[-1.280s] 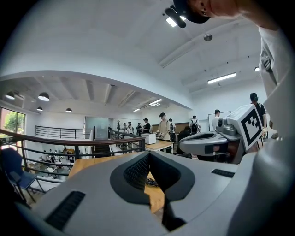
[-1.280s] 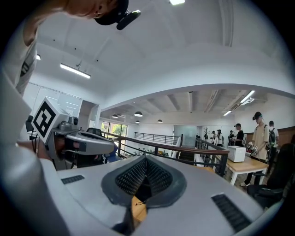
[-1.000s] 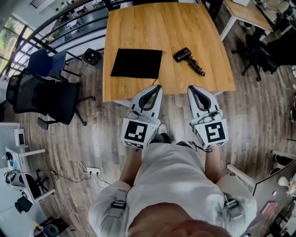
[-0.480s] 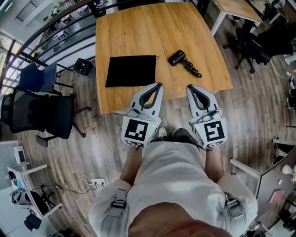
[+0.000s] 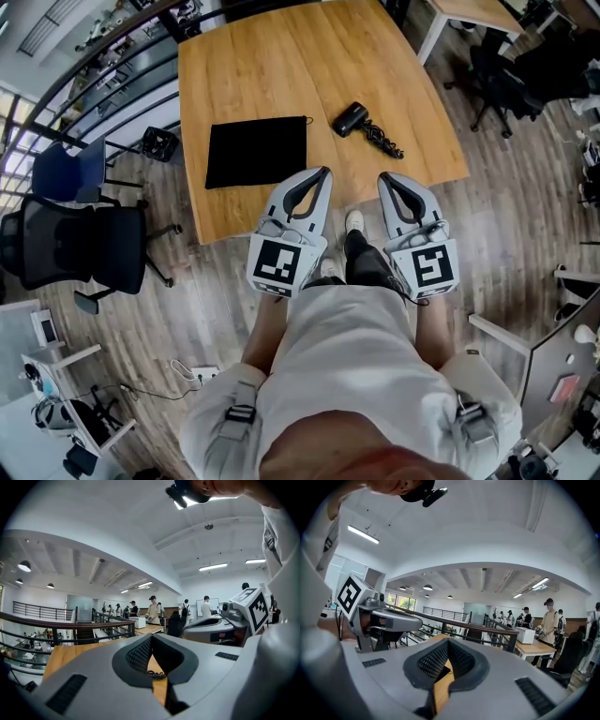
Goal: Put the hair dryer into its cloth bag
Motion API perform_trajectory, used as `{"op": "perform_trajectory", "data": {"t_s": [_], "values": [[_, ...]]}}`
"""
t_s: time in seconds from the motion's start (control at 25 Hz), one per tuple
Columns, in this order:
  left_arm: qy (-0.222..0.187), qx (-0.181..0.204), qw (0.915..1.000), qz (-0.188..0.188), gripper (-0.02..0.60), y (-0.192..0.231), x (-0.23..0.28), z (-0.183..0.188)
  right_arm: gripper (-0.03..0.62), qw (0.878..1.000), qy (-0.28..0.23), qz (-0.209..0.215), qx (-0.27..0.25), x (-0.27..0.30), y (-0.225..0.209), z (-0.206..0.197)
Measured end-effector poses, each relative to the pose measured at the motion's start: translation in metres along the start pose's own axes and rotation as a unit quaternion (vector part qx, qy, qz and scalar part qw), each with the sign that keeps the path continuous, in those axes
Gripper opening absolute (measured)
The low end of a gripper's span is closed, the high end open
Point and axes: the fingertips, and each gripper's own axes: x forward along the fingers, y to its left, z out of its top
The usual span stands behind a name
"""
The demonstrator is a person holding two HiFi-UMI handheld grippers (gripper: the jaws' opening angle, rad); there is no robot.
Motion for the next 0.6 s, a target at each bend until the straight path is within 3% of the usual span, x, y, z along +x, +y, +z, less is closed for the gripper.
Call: {"op": "perform_trajectory", "data": {"t_s": [0.6], "values": [[0.045, -0.019, 0.9988, 0.006, 0.018, 0.028, 0.086, -0.027, 0.021, 1.000, 0.019, 0.004, 0.014, 0.066, -0.069, -0.032]]}}
